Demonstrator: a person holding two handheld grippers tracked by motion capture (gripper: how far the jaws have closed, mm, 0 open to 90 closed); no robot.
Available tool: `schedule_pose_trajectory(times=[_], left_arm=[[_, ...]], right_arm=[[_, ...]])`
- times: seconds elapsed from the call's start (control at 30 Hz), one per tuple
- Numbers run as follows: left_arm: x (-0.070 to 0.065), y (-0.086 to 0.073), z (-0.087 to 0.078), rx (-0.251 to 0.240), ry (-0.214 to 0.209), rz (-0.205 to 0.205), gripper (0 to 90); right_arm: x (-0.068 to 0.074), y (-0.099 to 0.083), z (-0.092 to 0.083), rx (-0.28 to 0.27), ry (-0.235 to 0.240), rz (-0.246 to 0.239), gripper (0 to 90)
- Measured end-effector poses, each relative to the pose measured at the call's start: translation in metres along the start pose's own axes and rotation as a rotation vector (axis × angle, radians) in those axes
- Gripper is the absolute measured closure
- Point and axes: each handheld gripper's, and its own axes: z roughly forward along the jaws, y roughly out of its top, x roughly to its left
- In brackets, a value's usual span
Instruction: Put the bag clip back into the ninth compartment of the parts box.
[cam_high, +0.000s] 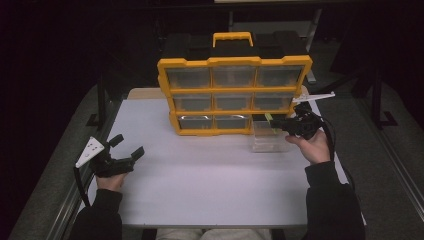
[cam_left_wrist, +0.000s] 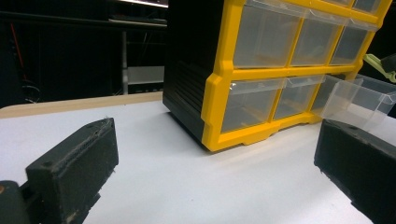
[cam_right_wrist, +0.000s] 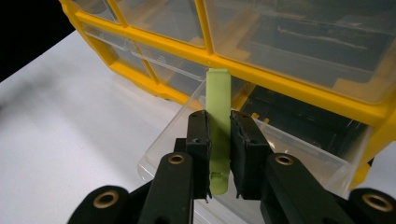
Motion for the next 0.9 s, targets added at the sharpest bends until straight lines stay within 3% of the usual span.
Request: schedule_pose_trajectory(times=[0.17, 0.27, 0.33, 0.37, 0.43, 0.57, 0.73, 0.8, 0.83, 0.9], left_arm=[[0.000, 0.000, 0.000, 0.002, -0.001, 0.001, 0.0], [0.000, 0.000, 0.000, -0.005, 0.002, 0.001, 0.0], [0.000, 0.000, -0.001, -0.006, 0.002, 0.003, 0.0], [-0.001, 0.000, -0.001, -0.006, 0.002, 0.001, 0.0], [-0.001, 0.000, 0.000, -0.006, 0.001, 0.001, 0.0], [-0.001, 0.000, 0.000, -0.007, 0.000, 0.003, 0.0], [-0.001, 0.000, -0.001, -0.007, 0.001, 0.001, 0.0], [0.000, 0.000, 0.000, -0.007, -0.001, -0.002, 0.0], [0.000, -0.001, 0.000, -0.005, -0.001, -0.001, 0.0], [0.000, -0.001, 0.000, -0.003, -0.002, 0.003, 0.0]], right_arm=[[0.001, -0.001, 0.003, 0.013, -0.013, -0.008, 77.1], [0.002, -0.002, 0.005, 0.020, -0.043, -0.022, 76.2], [0.002, -0.003, 0.007, 0.030, -0.059, -0.019, 71.1], [0.003, -0.004, 0.007, 0.030, -0.080, -0.016, 64.5], [0.004, -0.004, 0.007, 0.028, -0.079, -0.020, 61.5], [0.005, -0.004, 0.007, 0.024, -0.078, -0.016, 46.2], [0.006, -0.004, 0.009, 0.021, -0.082, -0.003, 17.1], [0.007, -0.004, 0.011, 0.034, -0.081, -0.003, 12.0], [0.007, -0.005, 0.012, 0.040, -0.081, 0.004, 3.2], [0.006, -0.005, 0.012, 0.043, -0.079, 0.007, 0.0]])
